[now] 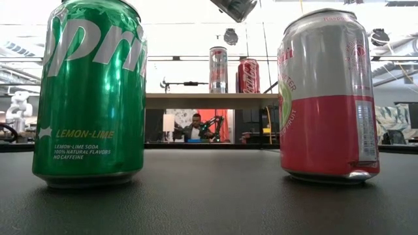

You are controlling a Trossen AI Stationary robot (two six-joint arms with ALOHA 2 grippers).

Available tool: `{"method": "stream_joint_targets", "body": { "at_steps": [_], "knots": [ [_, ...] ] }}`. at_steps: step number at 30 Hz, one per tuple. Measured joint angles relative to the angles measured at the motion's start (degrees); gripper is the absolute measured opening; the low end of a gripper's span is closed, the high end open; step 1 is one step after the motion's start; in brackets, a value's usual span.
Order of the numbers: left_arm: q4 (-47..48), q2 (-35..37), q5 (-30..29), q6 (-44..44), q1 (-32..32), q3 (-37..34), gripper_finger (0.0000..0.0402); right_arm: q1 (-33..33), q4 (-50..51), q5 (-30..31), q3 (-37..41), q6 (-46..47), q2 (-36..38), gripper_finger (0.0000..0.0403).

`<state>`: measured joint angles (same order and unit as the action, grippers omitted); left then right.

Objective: Place canned beverage on shelf
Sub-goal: Put the white pink soda can aligned with the other white pink soda cans on the shelf

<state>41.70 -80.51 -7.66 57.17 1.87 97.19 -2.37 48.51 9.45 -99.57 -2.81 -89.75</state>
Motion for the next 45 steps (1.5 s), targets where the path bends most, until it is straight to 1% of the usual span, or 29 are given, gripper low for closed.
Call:
{"method": "stream_joint_targets", "body": {
  "at_steps": [4, 9, 14, 17, 20, 22, 25, 28, 34, 39, 41, 45],
  "knots": [
    [-3.5, 0.8, -0.4, -7.3, 0.0, 0.0, 0.0365, 0.6, 0.2, -4.6, 0.0, 3.2, 0.1, 0.0231],
    [-11.9, 1.9, 1.4, -20.6, 0.0, 0.0, 0.0365, 1.9, -0.2, -12.6, 0.0, 8.3, 0.1, 0.023],
    [-19.6, 3.4, 1.5, -33.9, 0.0, 0.0, 0.0365, 3.2, -1.3, -17.5, 0.0, 13.2, 0.1, 0.023],
    [-21.2, 4.2, 1.1, -40.7, 0.0, 0.0, 0.0365, 3.7, -2.5, -19.0, 0.0, 15.5, 0.1, 0.0232],
    [-21.9, 5.0, -0.9, -45.8, 0.0, 0.0, 0.0365, 4.3, -4.3, -20.5, 0.0, 18.0, 0.1, 0.0233],
    [-21.6, 5.4, -1.5, -46.0, 0.1, 0.0, 0.0365, 4.5, -5.9, -20.6, 0.0, 19.8, 0.1, 0.0234],
    [-20.8, 6.0, -1.6, -45.7, 0.3, 0.0, 0.0365, 5.0, -8.4, -23.0, 0.0, 21.8, 0.1, 0.0234],
    [-19.1, 7.0, -0.3, -44.0, 0.8, 0.0, 0.0365, 5.1, -11.1, -24.8, 0.0, 23.5, 0.1, 0.0234],
    [-12.7, 8.6, 9.8, -38.2, 3.7, 0.0, 0.0365, 5.7, -17.1, -30.3, 0.0, 26.9, 0.1, 0.0235],
    [-10.6, 9.9, 16.4, -38.2, 5.0, 0.0, 0.0365, 6.5, -20.9, -34.5, 0.0, 30.6, 0.1, 0.0235],
    [-10.5, 10.3, 17.7, -38.2, 5.5, 0.0, 0.0365, 6.7, -22.1, -36.3, 0.0, 31.8, 0.1, 0.0235],
    [-10.2, 10.8, 18.2, -38.3, 6.8, 0.0, 0.0365, 7.3, -23.9, -40.8, 0.0, 33.8, 0.1, 0.0235]
  ]
}}
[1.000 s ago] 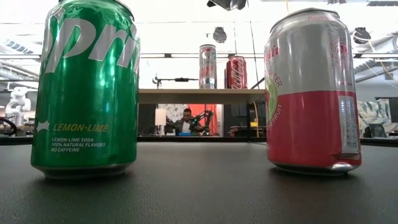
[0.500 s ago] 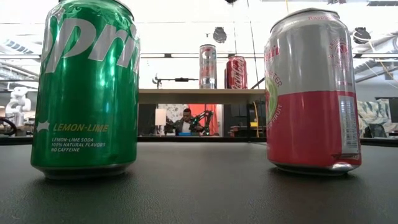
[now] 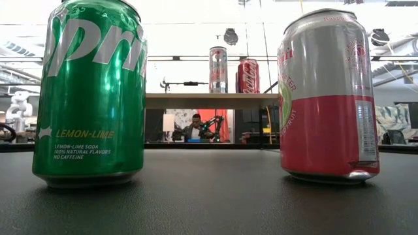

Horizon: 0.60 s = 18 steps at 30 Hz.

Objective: Place canned beverage on shelf
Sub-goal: Put the white pink soda can aligned with the other white pink soda cans on the shelf

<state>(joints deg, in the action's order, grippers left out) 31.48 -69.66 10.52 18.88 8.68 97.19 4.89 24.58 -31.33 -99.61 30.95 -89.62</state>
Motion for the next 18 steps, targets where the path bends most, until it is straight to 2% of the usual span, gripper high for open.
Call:
{"method": "stream_joint_targets", "body": {
  "at_steps": [2, 10, 16, 18],
  "knots": [
    [0.6, 0.0, 1.1, 0.1, 1.0, 0.0, 0.0365, 0.2, -0.3, -1.6, 0.0, 0.9, 0.0, 0.0235],
    [2.3, -0.7, 11.9, 1.8, 4.1, 0.0, 0.0365, 0.3, -0.4, -5.6, 0.0, 1.1, 0.0, 0.0235],
    [2.5, -1.5, 13.7, 1.7, 4.1, 0.0, 0.0365, 0.8, -0.4, -9.3, 0.0, 1.4, 0.0, 0.0235],
    [2.5, -2.0, 15.1, 4.9, 4.1, 0.0, 0.0366, 0.8, -0.4, -9.5, -0.1, 1.4, 0.0, 0.0235]
  ]
}}
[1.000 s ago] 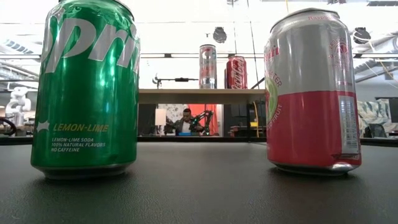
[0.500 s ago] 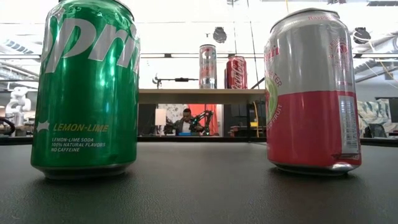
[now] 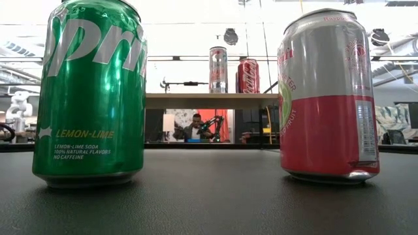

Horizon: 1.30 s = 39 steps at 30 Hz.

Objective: Place canned beverage on shelf
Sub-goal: Put the white pink soda can aligned with the other white pink soda cans on the shelf

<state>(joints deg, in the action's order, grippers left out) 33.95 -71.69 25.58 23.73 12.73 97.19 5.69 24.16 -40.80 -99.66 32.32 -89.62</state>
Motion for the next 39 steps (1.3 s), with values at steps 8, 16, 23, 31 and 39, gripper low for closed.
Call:
{"method": "stream_joint_targets", "body": {
  "at_steps": [8, 16, 23, 31, 39],
  "knots": [
    [0.0, -1.4, 0.3, -0.6, -1.1, 0.0, 0.0398, 0.1, 0.1, -1.6, 0.0, 0.0, 0.0, 0.0235],
    [0.1, -1.5, 1.3, -3.4, -1.7, 0.0, 0.0397, 1.0, 0.5, -4.0, 0.0, 0.0, 0.0, 0.0235],
    [0.7, -3.1, 1.3, -6.0, -1.9, 0.0, 0.0397, 2.7, 0.5, -4.6, 0.0, 0.0, 0.0, 0.0235],
    [1.0, -5.4, 0.9, -9.3, -2.3, 0.0, 0.0396, 3.3, 0.5, -5.9, 0.0, 0.0, 0.0, 0.0235],
    [0.5, -6.6, 1.2, -9.3, -2.3, 0.0, 0.0395, 3.3, 0.5, -5.9, 0.0, 0.1, 0.0, 0.0235]
  ]
}}
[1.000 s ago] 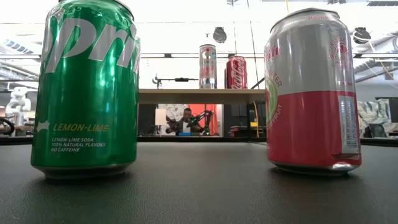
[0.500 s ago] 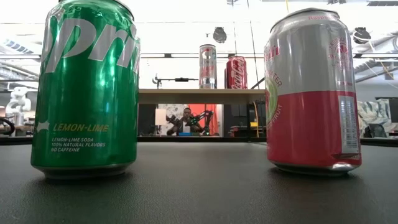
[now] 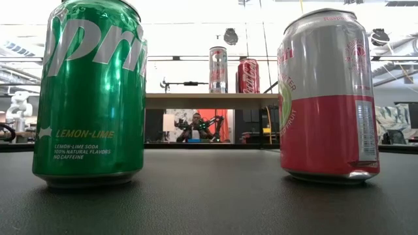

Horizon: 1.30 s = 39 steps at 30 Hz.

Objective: Place canned beverage on shelf
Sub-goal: Put the white pink soda can aligned with the other white pink soda cans on the shelf

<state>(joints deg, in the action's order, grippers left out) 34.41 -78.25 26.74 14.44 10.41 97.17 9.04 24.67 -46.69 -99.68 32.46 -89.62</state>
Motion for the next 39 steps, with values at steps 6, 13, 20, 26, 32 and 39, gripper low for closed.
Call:
{"method": "stream_joint_targets", "body": {
  "at_steps": [6, 13, 20, 26, 32, 39],
  "knots": [
    [-0.1, 0.1, 0.3, 0.8, 0.0, 0.0, 0.0395, 0.0, 0.0, 0.0, 0.0, 0.9, 0.0, 0.0235],
    [0.0, -0.4, 2.7, 5.8, 0.0, 0.0, 0.0395, 0.0, 0.0, 0.2, 0.0, 0.8, 0.0, 0.0235],
    [0.0, -0.7, 3.0, 9.1, 0.0, 0.0, 0.0383, 0.0, 0.0, 2.4, 0.0, -0.2, 0.0, 0.0235],
    [0.0, -0.8, 2.8, 9.3, 0.0, 0.0, 0.0323, 0.0, -0.1, 3.2, 0.0, -0.4, 0.0, 0.0235],
    [0.1, -0.9, 2.8, 9.1, 0.0, 0.0, 0.027, -0.1, -0.1, 3.4, 0.0, -0.2, 0.0, 0.0235],
    [-0.1, -0.9, 3.0, 8.9, 0.0, 0.0, 0.0244, -0.1, -0.3, 7.1, 0.0, 2.3, 0.1, 0.0248]
  ]
}}
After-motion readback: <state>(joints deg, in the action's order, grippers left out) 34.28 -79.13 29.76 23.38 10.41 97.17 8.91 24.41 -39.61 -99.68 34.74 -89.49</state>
